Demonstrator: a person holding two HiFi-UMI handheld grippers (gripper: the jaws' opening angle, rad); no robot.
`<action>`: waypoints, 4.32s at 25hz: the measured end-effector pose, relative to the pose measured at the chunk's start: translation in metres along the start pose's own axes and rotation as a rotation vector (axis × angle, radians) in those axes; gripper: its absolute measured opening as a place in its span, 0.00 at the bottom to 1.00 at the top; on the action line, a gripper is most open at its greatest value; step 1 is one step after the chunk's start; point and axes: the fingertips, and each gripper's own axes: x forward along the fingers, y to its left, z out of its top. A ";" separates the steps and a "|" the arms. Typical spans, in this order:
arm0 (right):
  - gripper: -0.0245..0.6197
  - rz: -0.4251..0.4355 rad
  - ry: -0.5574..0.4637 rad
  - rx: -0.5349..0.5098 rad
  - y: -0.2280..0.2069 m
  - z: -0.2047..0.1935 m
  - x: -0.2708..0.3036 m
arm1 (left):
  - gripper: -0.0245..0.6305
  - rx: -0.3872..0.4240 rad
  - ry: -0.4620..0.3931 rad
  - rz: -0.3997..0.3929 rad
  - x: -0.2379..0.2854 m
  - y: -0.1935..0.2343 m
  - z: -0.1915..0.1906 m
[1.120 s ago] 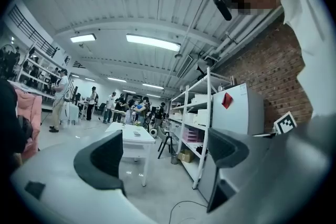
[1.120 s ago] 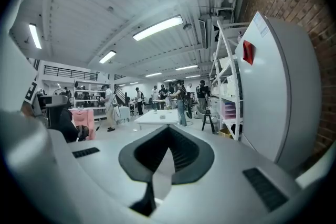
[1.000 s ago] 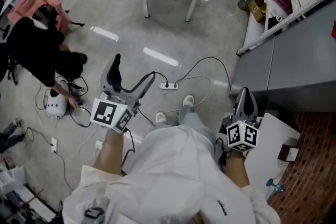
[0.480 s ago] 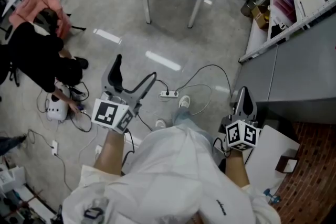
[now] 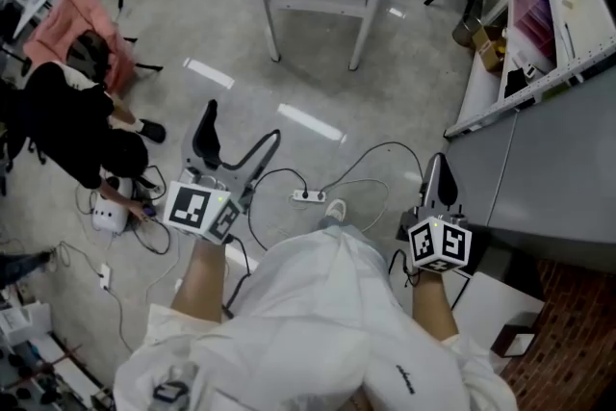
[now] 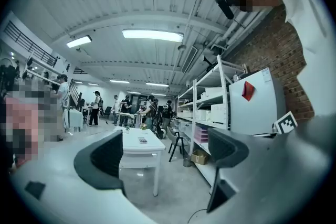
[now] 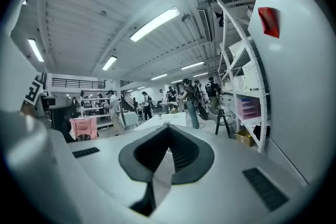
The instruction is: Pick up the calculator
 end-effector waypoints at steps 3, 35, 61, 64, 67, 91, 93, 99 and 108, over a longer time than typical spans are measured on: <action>0.06 0.024 0.001 0.014 -0.020 0.004 0.027 | 0.77 0.004 0.004 0.033 0.029 -0.004 0.000; 0.06 0.009 0.024 -0.016 -0.042 0.037 0.306 | 0.77 -0.065 0.002 -0.016 0.307 0.122 -0.004; 0.06 -0.022 -0.005 -0.037 -0.010 0.069 0.497 | 0.77 -0.089 0.112 -0.036 0.481 0.216 -0.025; 0.06 -0.004 -0.012 -0.032 -0.023 0.072 0.526 | 0.77 -0.084 0.115 -0.022 0.509 0.216 -0.027; 0.06 0.014 -0.011 -0.030 -0.037 0.075 0.562 | 0.77 -0.081 0.127 -0.009 0.545 0.216 -0.031; 0.06 0.285 0.111 -0.029 -0.117 0.084 0.799 | 0.77 -0.087 0.397 0.193 0.756 0.226 -0.093; 0.06 0.301 0.123 -0.030 -0.118 0.081 0.806 | 0.77 -0.100 0.415 0.205 0.761 0.224 -0.099; 0.06 0.325 0.145 -0.028 -0.115 0.071 0.825 | 0.77 -0.090 0.486 0.244 0.776 0.231 -0.118; 0.06 0.331 0.207 -0.032 -0.098 0.047 0.850 | 0.77 -0.117 0.613 0.266 0.801 0.248 -0.166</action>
